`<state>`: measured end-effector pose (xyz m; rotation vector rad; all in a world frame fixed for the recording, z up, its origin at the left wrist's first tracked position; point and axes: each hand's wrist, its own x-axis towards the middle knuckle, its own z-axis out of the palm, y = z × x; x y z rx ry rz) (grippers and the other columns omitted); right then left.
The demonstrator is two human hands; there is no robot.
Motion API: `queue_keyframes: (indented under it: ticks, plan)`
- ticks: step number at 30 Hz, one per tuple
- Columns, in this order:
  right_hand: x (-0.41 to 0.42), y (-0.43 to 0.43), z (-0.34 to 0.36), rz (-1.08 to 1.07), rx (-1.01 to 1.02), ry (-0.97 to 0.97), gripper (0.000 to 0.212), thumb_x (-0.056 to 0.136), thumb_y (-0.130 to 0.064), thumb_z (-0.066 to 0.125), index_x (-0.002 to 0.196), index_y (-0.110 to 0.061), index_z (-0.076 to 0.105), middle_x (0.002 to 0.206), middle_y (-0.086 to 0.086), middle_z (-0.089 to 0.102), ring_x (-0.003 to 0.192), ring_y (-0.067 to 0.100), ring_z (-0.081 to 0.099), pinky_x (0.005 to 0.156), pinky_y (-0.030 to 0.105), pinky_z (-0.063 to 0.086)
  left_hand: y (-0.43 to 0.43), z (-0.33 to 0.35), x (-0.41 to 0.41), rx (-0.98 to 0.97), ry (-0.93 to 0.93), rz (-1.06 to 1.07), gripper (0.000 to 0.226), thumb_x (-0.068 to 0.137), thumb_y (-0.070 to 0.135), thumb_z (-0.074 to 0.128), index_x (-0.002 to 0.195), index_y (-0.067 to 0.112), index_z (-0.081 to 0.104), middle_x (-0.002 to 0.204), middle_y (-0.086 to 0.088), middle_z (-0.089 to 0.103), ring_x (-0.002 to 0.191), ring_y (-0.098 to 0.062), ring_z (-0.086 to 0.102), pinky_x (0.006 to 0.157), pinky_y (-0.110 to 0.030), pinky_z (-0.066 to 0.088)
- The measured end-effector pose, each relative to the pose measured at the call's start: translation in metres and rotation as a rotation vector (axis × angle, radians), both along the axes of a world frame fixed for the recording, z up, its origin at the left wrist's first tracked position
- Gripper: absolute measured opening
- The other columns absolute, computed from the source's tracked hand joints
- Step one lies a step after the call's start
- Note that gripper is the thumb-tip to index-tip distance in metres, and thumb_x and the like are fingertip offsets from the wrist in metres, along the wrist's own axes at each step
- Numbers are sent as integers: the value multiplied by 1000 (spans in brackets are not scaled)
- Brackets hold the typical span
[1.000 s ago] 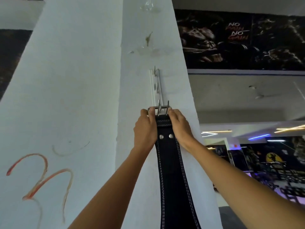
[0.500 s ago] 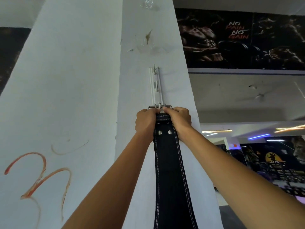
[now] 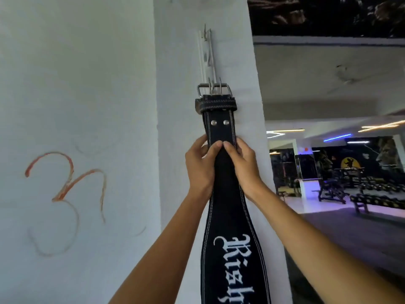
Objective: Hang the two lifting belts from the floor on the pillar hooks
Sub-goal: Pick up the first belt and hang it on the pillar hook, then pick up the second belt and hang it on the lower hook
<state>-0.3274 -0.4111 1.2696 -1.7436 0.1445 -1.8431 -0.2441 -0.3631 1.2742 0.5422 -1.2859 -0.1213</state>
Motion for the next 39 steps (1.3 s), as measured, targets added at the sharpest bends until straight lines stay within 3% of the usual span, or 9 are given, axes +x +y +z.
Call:
queue_keyframes:
  ticks: [6, 12, 16, 21, 23, 28, 32, 34, 39]
  plan:
    - [-18, 18, -121, -3, 259, -1, 10, 86, -8, 61, 89, -15, 67, 87, 2, 72, 78, 9, 69, 73, 21, 55, 21, -120, 9, 217, 103, -72, 10, 87, 5, 62, 91, 4, 71, 84, -11, 73, 75, -21, 69, 74, -37, 58]
    - [-36, 35, -240, -101, 564, 133, 12, 86, -8, 60, 97, -12, 64, 96, 3, 68, 74, -4, 68, 78, 19, 57, 46, -238, 26, 529, 230, -91, 14, 88, 8, 62, 80, 0, 70, 67, 0, 69, 61, -9, 62, 60, -21, 54]
    - [-34, 62, -245, -180, 605, 174, 21, 92, -10, 54, 111, -4, 55, 91, -7, 63, 66, -15, 63, 65, 6, 49, 56, -250, 30, 626, 226, -150, 12, 88, 9, 62, 83, 6, 72, 68, 4, 71, 61, -7, 64, 61, -21, 54]
    - [-41, 119, -314, -349, 958, 302, 22, 96, -22, 48, 107, -4, 53, 97, 5, 52, 90, 16, 49, 78, 28, 37, 99, -332, 36, 1023, 206, -33, 35, 85, 12, 65, 119, 6, 59, 108, -8, 65, 93, -19, 60, 81, -33, 49]
    - [-46, 152, -367, -353, 1169, 429, 26, 97, -29, 43, 95, -6, 54, 89, 5, 48, 84, 20, 51, 72, 29, 37, 136, -382, 36, 1226, 193, -55, 35, 85, 12, 65, 119, 3, 58, 101, -12, 62, 87, -23, 56, 69, -31, 47]
    - [-43, 250, -492, 17, 1501, 774, 36, 97, -40, 39, 111, -11, 55, 114, 7, 59, 116, 28, 52, 93, 37, 37, 253, -496, 31, 1505, 263, -112, 12, 89, 5, 57, 101, 6, 58, 82, -9, 57, 64, -17, 52, 55, -25, 38]
    - [-27, 332, -572, 84, 1624, 899, 27, 98, -27, 42, 88, -8, 58, 73, -2, 70, 68, 17, 57, 68, 28, 44, 349, -588, 35, 1712, 307, -100, 8, 91, 9, 55, 91, 12, 62, 76, 0, 58, 64, -12, 54, 58, -24, 40]
    - [-15, 365, -611, 104, 1693, 995, 23, 95, -23, 46, 78, -13, 59, 58, -7, 69, 64, 15, 56, 74, 29, 44, 391, -624, 49, 1774, 362, -75, 11, 91, 9, 56, 84, 14, 63, 76, -1, 59, 65, -12, 55, 57, -24, 41]
    - [28, 436, -681, 181, 1806, 1152, 31, 94, -18, 47, 119, -3, 58, 113, 17, 64, 94, 27, 59, 73, 30, 35, 474, -713, 95, 1899, 556, -26, 17, 92, 12, 55, 76, 17, 61, 76, -1, 60, 64, -13, 56, 57, -24, 42]
